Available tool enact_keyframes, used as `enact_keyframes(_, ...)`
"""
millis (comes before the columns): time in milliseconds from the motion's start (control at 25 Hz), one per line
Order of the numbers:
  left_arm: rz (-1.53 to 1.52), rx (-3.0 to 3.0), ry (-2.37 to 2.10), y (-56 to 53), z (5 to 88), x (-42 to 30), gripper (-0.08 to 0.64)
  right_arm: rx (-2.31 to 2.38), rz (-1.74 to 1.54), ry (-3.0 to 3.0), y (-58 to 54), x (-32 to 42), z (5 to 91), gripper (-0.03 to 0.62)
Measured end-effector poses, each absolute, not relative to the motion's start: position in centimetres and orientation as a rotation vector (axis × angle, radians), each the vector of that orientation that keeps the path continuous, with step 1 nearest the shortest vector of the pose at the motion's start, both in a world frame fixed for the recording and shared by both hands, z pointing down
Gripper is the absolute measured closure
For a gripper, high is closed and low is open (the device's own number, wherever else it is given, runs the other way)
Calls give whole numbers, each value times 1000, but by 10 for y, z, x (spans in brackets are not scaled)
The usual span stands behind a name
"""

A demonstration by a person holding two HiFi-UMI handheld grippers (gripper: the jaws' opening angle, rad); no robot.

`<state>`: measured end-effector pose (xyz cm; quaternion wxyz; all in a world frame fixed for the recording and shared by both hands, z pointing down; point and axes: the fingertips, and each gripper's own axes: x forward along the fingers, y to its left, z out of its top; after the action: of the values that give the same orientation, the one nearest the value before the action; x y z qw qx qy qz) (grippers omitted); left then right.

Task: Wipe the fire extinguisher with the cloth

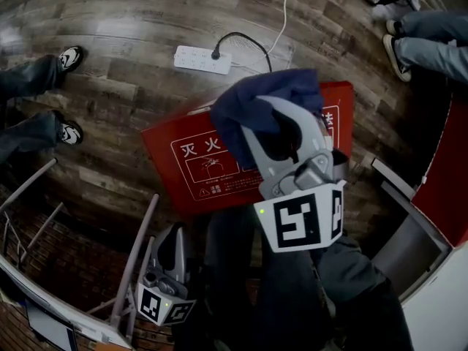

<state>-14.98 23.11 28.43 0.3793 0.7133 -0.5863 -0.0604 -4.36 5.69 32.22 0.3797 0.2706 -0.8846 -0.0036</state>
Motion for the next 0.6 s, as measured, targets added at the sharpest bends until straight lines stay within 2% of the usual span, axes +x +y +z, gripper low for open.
enact_keyframes(160,-144,1811,-1519,232,284,-152,555,420,-155,-2375,118,-139,315,505)
enact_keyframes(280,-136,1809,-1534,232,283,-157,555,220,-208,-2391,169,-161,323,506)
enact_keyframes(440,-124,1816,-1530,233,283,-158,555,254,-139,-2364,155,-116,326,505)
enact_keyframes(600,-65,1798,-1517,233,287,-155,555,578,-55,-2292,94,-11,319,505)
